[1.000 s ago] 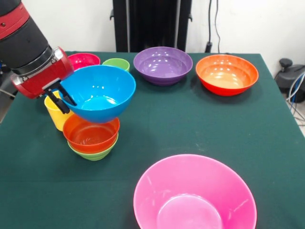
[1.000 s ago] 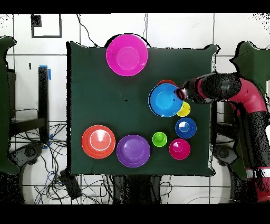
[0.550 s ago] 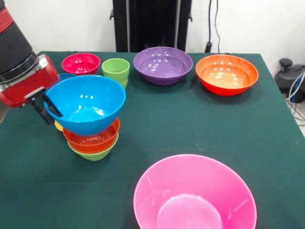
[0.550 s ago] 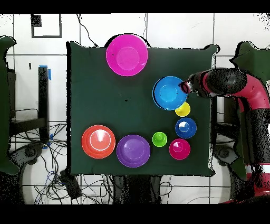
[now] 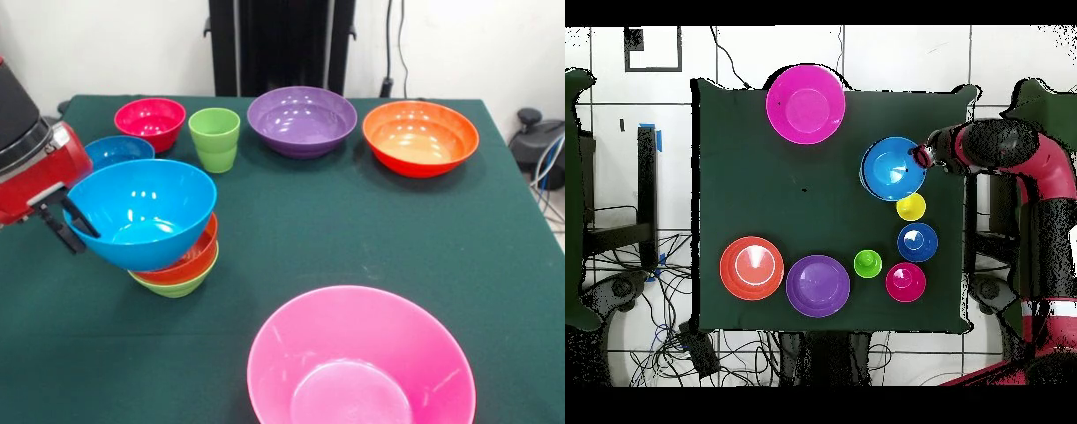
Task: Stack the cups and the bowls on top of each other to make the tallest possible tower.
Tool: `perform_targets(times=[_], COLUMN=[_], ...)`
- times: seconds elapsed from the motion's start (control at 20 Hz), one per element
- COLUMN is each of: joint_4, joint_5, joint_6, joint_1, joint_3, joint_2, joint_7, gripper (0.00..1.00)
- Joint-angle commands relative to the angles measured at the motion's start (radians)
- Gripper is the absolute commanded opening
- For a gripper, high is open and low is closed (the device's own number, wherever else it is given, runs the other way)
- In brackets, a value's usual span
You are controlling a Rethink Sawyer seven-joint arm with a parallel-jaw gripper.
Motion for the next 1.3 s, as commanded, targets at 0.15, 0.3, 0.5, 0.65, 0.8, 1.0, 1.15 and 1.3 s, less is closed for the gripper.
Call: perform_targets(times=[0.15, 0.3, 0.5, 0.65, 0.8, 1.0, 1.15, 1.3], joint_4=[-0.053, -0.040, -0.010, -0.004, 0.007, 0.026, 0.037, 0.064], joint_5=[-0.010, -0.009, -0.008, -0.009, -0.009, -0.012, -0.013, -0.017], joint_6=[0.095, 0.094, 0.085, 0.080, 0.075, 0.061, 0.048, 0.025], joint_1=[0.055, 0.054, 0.046, 0.043, 0.044, 0.045, 0.044, 0.045], joint_3=[-0.045, -0.048, -0.048, -0.049, -0.049, -0.050, -0.051, -0.053], joint_2=[0.022, 0.016, 0.004, 0.004, -0.002, -0.006, -0.009, -0.016], joint_7=[-0.316, -0.306, -0.297, -0.295, -0.288, -0.273, -0.262, -0.236], gripper=[0.00, 0.00, 0.00, 0.00, 0.00, 0.00, 0.00, 0.00])
